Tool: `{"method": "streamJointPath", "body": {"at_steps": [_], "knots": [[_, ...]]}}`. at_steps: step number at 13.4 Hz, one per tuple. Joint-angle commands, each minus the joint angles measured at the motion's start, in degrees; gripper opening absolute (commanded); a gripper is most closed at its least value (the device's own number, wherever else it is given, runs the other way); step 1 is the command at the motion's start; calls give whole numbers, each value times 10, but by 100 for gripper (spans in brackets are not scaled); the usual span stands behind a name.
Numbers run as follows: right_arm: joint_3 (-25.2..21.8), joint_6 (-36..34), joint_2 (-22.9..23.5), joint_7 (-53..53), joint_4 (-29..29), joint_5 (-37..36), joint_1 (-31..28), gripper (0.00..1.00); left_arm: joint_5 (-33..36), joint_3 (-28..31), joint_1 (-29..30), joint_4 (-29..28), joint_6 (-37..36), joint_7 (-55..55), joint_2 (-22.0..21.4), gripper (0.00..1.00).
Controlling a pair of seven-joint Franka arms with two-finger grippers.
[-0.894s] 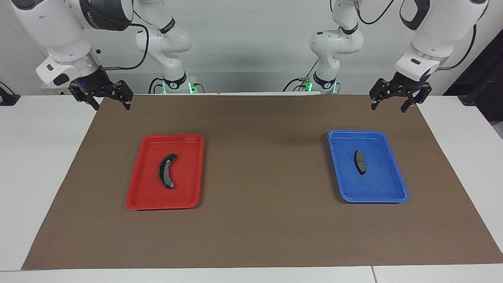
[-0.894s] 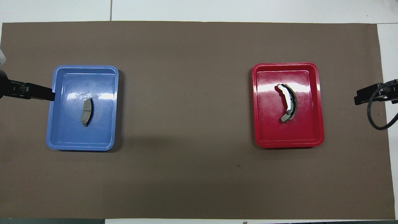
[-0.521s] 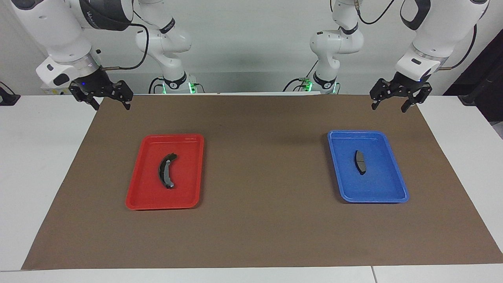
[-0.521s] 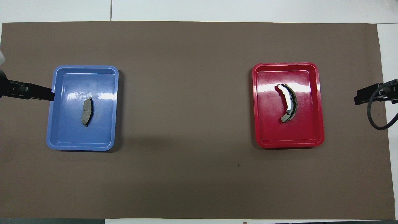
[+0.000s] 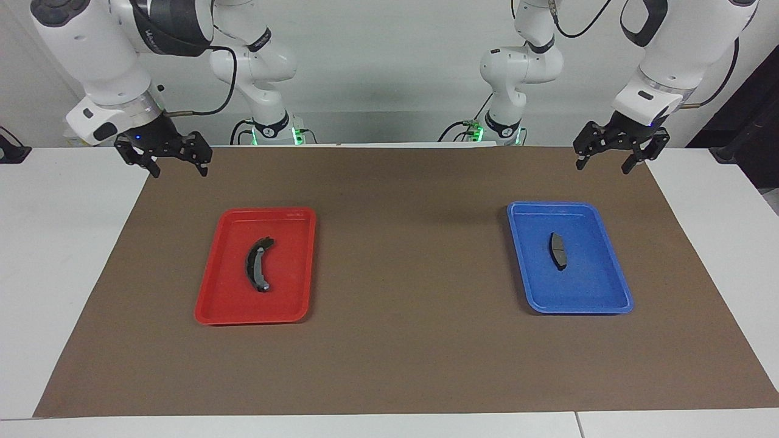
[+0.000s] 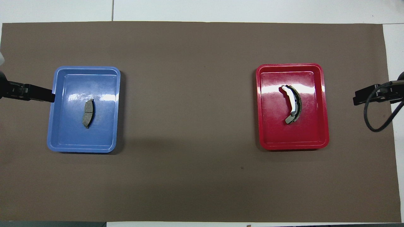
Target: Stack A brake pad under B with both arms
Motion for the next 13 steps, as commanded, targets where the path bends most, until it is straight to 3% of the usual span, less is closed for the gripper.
{"method": "streamJointPath", "body": {"at_steps": [1, 3, 6, 11, 13], "knots": [[24, 64, 4, 12, -58, 3, -9, 100, 7, 18, -12, -6, -10, -2, 1, 100], [26, 132, 22, 14, -103, 5, -8, 100, 7, 36, -12, -64, 18, 13, -2, 97], [35, 241, 64, 41, -148, 35, -2, 100, 7, 47, -12, -152, 129, 64, -5, 100], [59, 327, 98, 77, -172, 34, 23, 100, 7, 53, -12, -346, 408, 97, 13, 100], [59, 370, 118, 75, -194, 34, 16, 100, 7, 53, -12, -377, 469, 97, 33, 100]]}}
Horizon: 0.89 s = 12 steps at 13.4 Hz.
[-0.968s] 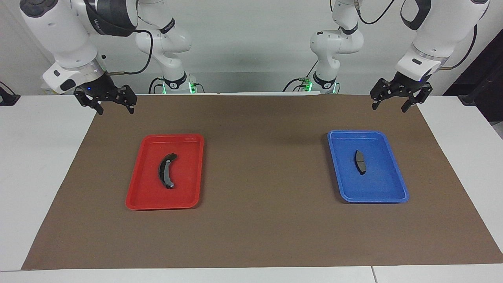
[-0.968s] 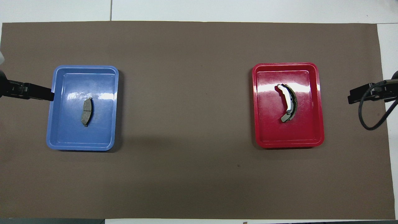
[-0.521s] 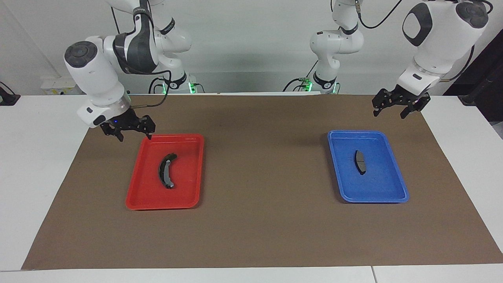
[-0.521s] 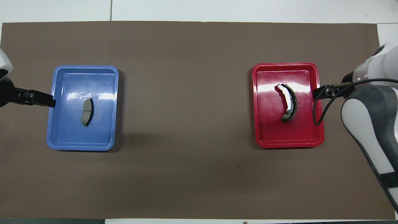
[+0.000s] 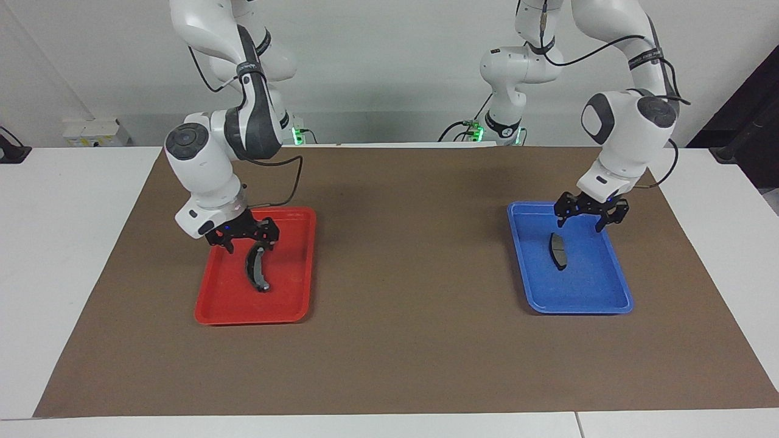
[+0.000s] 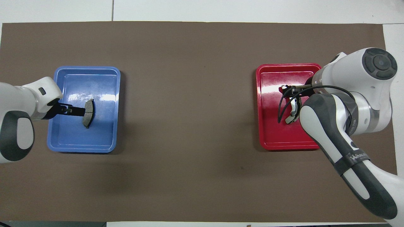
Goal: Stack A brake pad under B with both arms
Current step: 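Grasp the grey pad with the left gripper while the right gripper grasps its pad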
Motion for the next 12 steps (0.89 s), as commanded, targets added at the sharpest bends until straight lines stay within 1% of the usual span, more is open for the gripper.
{"method": "streamJointPath", "body": {"at_steps": [1, 3, 5, 7, 9, 10, 11, 12], "knots": [[2, 38, 22, -1, -26, 7, -11, 100, 6, 10, -11, -37, 56, 4, 16, 100], [1, 37, 27, 0, -25, 0, -12, 100, 6, 9, -12, -39, 83, 0, 39, 100], [0, 35, 36, 1, -25, 0, -13, 100, 6, 9, -13, -46, 106, -4, 53, 100], [0, 30, 42, -2, -27, 0, -25, 100, 6, 9, -14, -46, 121, -13, 68, 100], [0, 34, 52, -5, -27, -1, -25, 99, 6, 8, -14, -47, 126, -18, 76, 99], [-1, 34, 54, -6, -30, -3, -25, 98, 6, 8, -15, -47, 126, -18, 80, 97], [-1, 32, 54, -6, -30, -11, -28, 96, 6, 8, -18, -47, 126, -19, 81, 88], [-1, 32, 54, -6, -31, -16, -29, 93, 6, 8, -18, -47, 125, -18, 83, 65]]}}
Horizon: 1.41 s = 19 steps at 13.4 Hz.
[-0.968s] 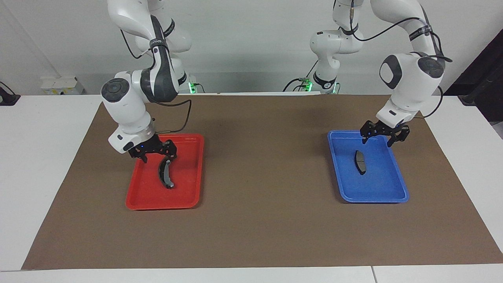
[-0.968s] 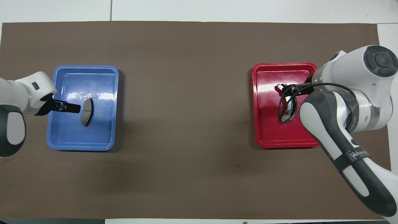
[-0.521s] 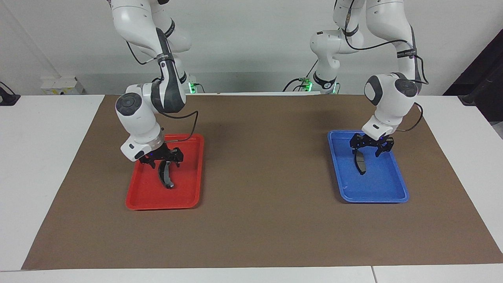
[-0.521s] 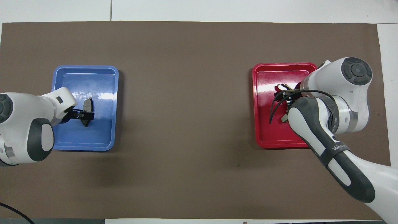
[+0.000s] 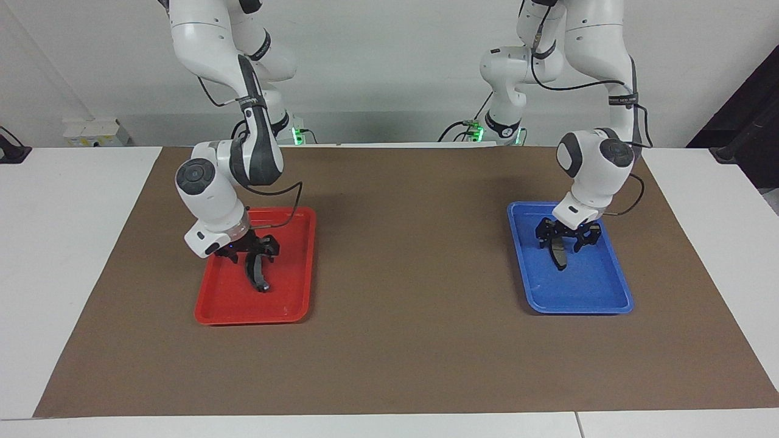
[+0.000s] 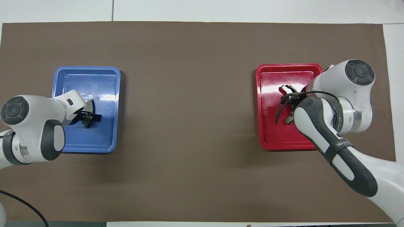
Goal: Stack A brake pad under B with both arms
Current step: 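Lift the grey pad with the left gripper and carry it to the table center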
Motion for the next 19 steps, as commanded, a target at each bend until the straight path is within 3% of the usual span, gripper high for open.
{"method": "streamJointPath", "body": {"at_steps": [1, 3, 5, 9, 15, 16, 19], "knots": [[5, 3, -2, -6, -11, -11, -9, 90, 6, 9, -11, -9, 11, -14, 1, 45], [5, 6, -2, -22, -14, -14, -10, 81, 6, 10, -11, -9, 6, -9, 0, 15], [4, 7, 0, -33, -14, -15, -10, 77, 6, 10, -11, -8, 5, -9, 0, 1], [4, 7, 1, -34, -15, -15, -10, 69, 6, 10, -11, 7, -11, -14, -3, 1], [4, 8, 1, -35, -20, -16, -10, 52, 2, 4, -11, 152, -207, -29, -9, 1], [4, 8, 1, -34, -20, -16, -10, 46, 1, -2, -11, 179, -235, -50, -9, 1], [4, -2, 2, -36, -14, -17, -10, 7, 1, -73, -11, 224, -262, -176, -8, 1]]}}
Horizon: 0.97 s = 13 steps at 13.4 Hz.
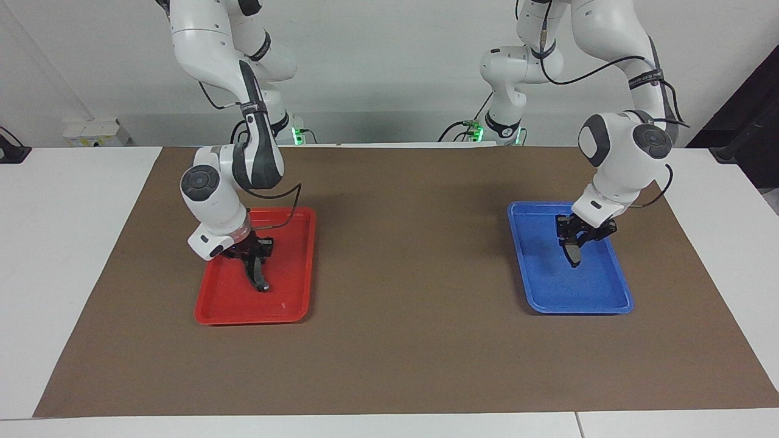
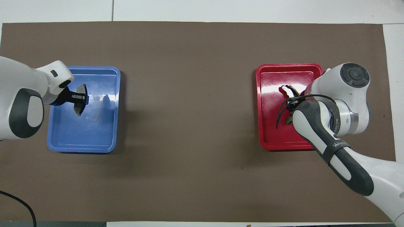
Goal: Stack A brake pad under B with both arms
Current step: 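Lift the grey pad with the left gripper and carry it to the table center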
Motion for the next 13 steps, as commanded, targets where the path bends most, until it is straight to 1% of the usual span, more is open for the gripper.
{"method": "streamJointPath", "body": {"at_steps": [1, 3, 6, 8, 9, 11, 13], "knots": [[5, -9, -1, -16, 8, -8, -9, 2, 2, -69, -5, 28, -12, -124, 4, 1], [5, -48, 0, -16, 43, -15, -9, 0, 2, -124, -4, 30, 17, -193, 5, 1], [5, -121, 2, -18, 107, -23, -9, 0, 2, -210, -1, 25, 41, -238, 4, 1], [4, -154, 1, -18, 130, -23, -10, 0, 10, -257, -3, 23, 71, -302, 15, 1], [2, -164, 1, -20, 135, -23, -10, 0, 11, -273, -5, 22, 83, -316, 27, 1], [-6, -166, -1, -25, 135, -23, -9, 0, 57, -286, -29, 21, 113, -368, 49, 1], [-13, -170, -1, -35, 138, -22, -10, 1, 126, -300, -48, 22, 131, -437, 87, 1]]}}
